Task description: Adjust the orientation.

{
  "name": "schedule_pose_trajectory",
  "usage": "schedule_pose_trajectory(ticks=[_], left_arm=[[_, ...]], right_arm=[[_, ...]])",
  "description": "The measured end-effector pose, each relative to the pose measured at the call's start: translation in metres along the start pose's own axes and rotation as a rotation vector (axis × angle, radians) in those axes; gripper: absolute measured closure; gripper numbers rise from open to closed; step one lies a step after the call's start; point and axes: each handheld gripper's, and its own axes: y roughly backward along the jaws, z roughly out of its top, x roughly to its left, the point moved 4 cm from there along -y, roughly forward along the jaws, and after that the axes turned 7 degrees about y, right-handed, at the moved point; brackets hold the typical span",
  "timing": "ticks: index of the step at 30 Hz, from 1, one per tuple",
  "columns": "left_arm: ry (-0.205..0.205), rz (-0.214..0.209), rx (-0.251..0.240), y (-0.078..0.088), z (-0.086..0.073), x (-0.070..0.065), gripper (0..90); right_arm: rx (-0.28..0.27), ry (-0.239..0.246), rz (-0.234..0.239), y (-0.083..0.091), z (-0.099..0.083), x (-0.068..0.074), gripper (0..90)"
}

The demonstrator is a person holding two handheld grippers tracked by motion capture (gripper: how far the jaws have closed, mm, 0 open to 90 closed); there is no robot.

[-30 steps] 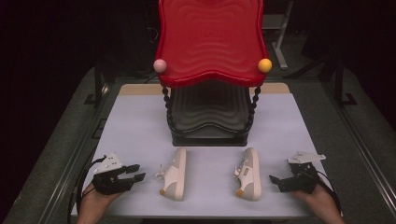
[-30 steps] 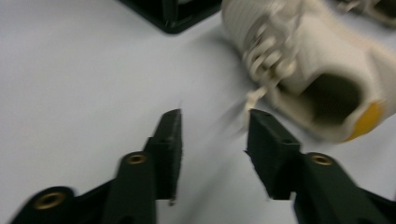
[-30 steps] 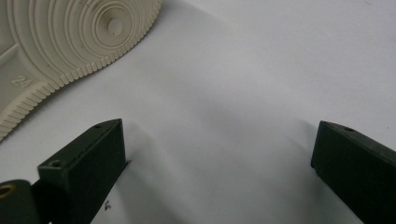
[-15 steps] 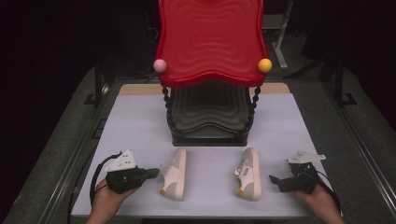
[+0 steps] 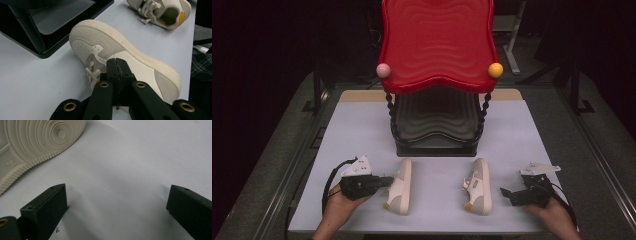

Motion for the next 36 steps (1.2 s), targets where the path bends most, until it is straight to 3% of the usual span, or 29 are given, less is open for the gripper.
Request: schedule_pose_trajectory(ticks=[23, 30, 36], left_arm=[[-0.011, -0.077, 0.007, -0.019, 0.016, -0.008, 90.0], [-0.031, -0.123, 0.021, -0.037, 0.028, -0.018, 90.0], [-0.057, -0.131, 0.045, -0.055, 0.034, -0.028, 90.0]], right_arm=[[0.001, -0.001, 0.0, 0.0, 0.0, 0.0, 2.3], [-0.001, -0.001, 0.0, 0.0, 0.0, 0.0, 2.3], [-0.001, -0.001, -0.001, 0.0, 0.0, 0.0, 2.3]])
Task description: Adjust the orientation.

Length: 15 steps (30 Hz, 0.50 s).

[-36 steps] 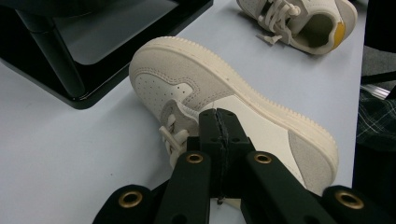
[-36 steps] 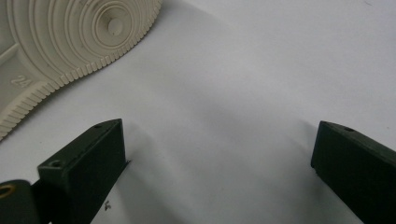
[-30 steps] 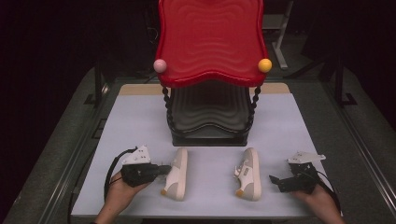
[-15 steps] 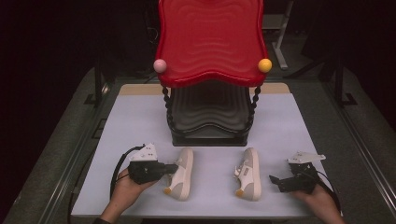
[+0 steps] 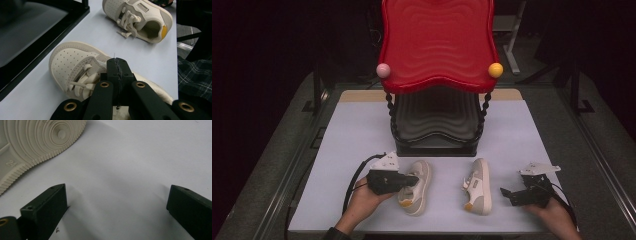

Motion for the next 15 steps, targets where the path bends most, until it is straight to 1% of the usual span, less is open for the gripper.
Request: schedule_pose_trajectory(ticks=[1, 2, 4, 6, 9, 10, 11, 12, 14, 15], left_arm=[[0.0, 0.0, 0.0, 0.0, 0.0, 0.0, 90.0], [-0.017, 0.005, 0.016, -0.006, 0.003, -0.003, 90.0], [-0.025, 0.005, 0.023, -0.009, 0.004, -0.004, 90.0], [-0.039, 0.003, 0.039, -0.018, 0.006, -0.008, 90.0], [-0.043, 0.006, 0.036, -0.021, 0.008, -0.01, 90.0], [-0.05, -0.007, 0.02, -0.017, 0.01, -0.014, 90.0], [-0.05, -0.007, 0.02, -0.017, 0.01, -0.014, 90.0], [-0.05, -0.015, -0.009, -0.007, 0.013, -0.017, 90.0], [-0.05, -0.008, -0.032, 0.005, 0.012, -0.019, 90.0], [-0.05, -0.008, -0.032, 0.005, 0.012, -0.019, 90.0]], right_arm=[[0.0, 0.0, 0.0, 0.0, 0.0, 0.0, 2.3], [0.0, 0.0, 0.0, 0.0, 0.0, 0.0, 2.3], [0.0, 0.0, 0.0, 0.0, 0.0, 0.0, 2.3], [0.0, 0.0, 0.0, 0.0, 0.0, 0.0, 2.3], [0.0, -0.001, 0.0, 0.0, 0.0, 0.0, 2.3], [0.0, 0.0, 0.0, 0.0, 0.0, 0.0, 2.3], [0.0, 0.0, 0.0, 0.0, 0.0, 0.0, 2.3], [0.0, -0.001, 0.0, 0.0, 0.0, 0.0, 2.4], [0.0, -0.001, 0.0, 0.0, 0.0, 0.0, 2.3], [0.0, -0.001, 0.0, 0.0, 0.0, 0.0, 2.3]])
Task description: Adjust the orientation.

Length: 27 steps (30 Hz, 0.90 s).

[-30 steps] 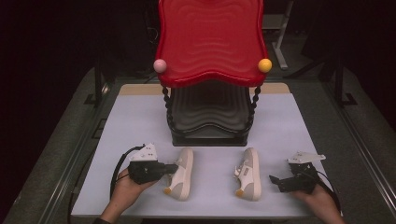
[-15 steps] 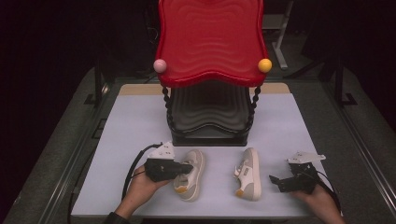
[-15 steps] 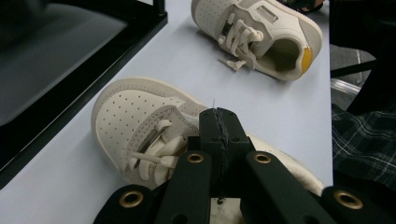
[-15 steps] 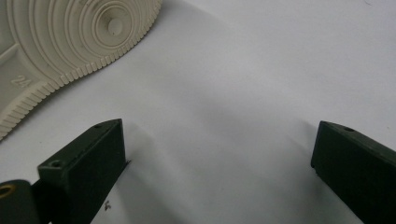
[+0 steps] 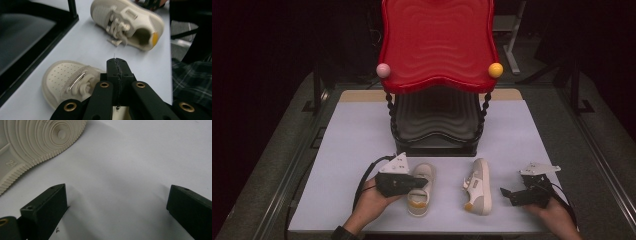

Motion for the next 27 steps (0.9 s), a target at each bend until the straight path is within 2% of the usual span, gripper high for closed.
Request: schedule_pose_trajectory(ticks=[1, 4, 5, 7, 8, 9, 11, 13, 15, 16, 19, 20, 22, 23, 27], left_arm=[[0.007, 0.008, -0.016, 0.013, -0.004, -0.002, 90.0], [0.009, 0.026, -0.017, 0.024, -0.012, -0.003, 90.0], [0.025, 0.041, 0.0, 0.031, -0.022, 0.0, 90.0], [0.063, 0.055, 0.01, 0.034, -0.035, 0.004, 90.0], [0.063, 0.055, 0.01, 0.034, -0.035, 0.004, 90.0], [0.081, 0.065, 0.029, 0.034, -0.045, 0.007, 90.0], [0.084, 0.063, 0.029, 0.035, -0.048, 0.006, 90.0], [0.078, 0.053, 0.02, 0.036, -0.049, 0.002, 89.9], [0.057, 0.032, -0.012, 0.037, -0.046, -0.004, 89.9], [0.039, 0.021, -0.025, 0.036, -0.043, -0.008, 82.8], [0.025, 0.002, -0.038, 0.034, -0.04, -0.011, 79.5], [0.016, -0.022, -0.049, 0.031, -0.037, -0.015, 75.8], [0.012, -0.027, -0.051, 0.03, -0.036, -0.016, 73.0], [0.007, -0.046, -0.058, 0.028, -0.034, -0.018, 71.5], [0.001, -0.073, -0.054, 0.021, -0.032, -0.02, 68.1]], right_arm=[[0.0, 0.0, 0.0, 0.0, 0.0, 0.0, 2.4], [0.002, 0.001, 0.0, 0.0, 0.0, 0.0, 2.3], [0.001, 0.001, 0.001, 0.0, 0.0, 0.0, 2.3], [0.001, 0.001, 0.001, 0.0, 0.0, 0.0, 2.3], [0.001, 0.001, 0.001, 0.0, 0.0, 0.0, 2.3], [0.002, 0.001, 0.001, 0.0, 0.0, 0.0, 2.3], [0.002, 0.001, 0.001, 0.0, 0.0, 0.0, 2.3], [0.002, 0.001, 0.001, 0.0, 0.0, 0.0, 2.3], [0.001, 0.001, 0.001, 0.0, 0.0, 0.0, 2.3], [0.001, 0.001, 0.001, 0.0, 0.0, 0.0, 2.3], [0.001, 0.001, 0.001, 0.0, 0.0, 0.0, 2.3], [0.001, 0.001, 0.001, 0.0, 0.0, 0.0, 2.3], [0.001, 0.001, 0.001, 0.0, 0.0, 0.0, 2.3], [0.001, 0.001, 0.001, 0.0, 0.0, 0.0, 2.3], [0.001, 0.001, 0.001, 0.0, 0.0, 0.0, 2.3]])
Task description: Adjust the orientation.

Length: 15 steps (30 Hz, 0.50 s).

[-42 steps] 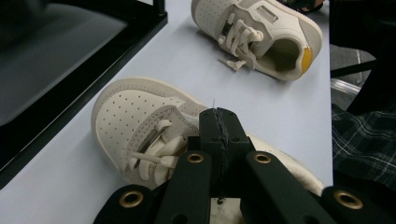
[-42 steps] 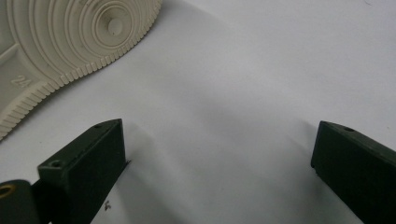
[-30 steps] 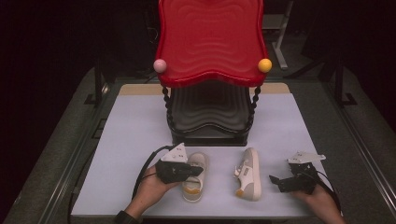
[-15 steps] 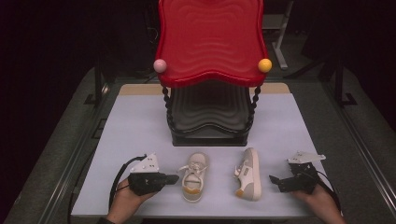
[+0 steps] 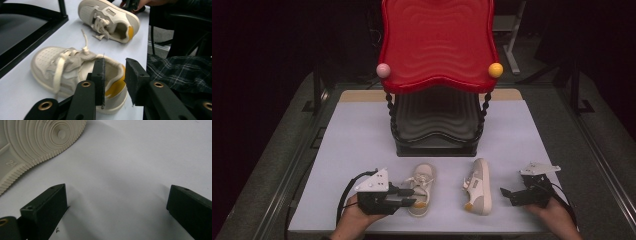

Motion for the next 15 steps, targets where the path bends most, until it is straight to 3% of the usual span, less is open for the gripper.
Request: schedule_pose_trajectory(ticks=[3, 8, 15], left_arm=[[-0.004, -0.017, 0.009, -0.005, 0.0, 0.0, 66.6], [-0.01, -0.049, 0.064, -0.02, -0.003, 0.002, 65.9], [-0.014, -0.053, 0.09, -0.026, -0.007, 0.003, 64.9]], right_arm=[[0.0, 0.001, 0.0, 0.0, 0.0, 0.0, 2.3], [0.001, -0.002, 0.0, 0.0, 0.0, 0.0, 2.3], [0.0, -0.001, 0.0, 0.0, 0.0, 0.0, 2.3]])
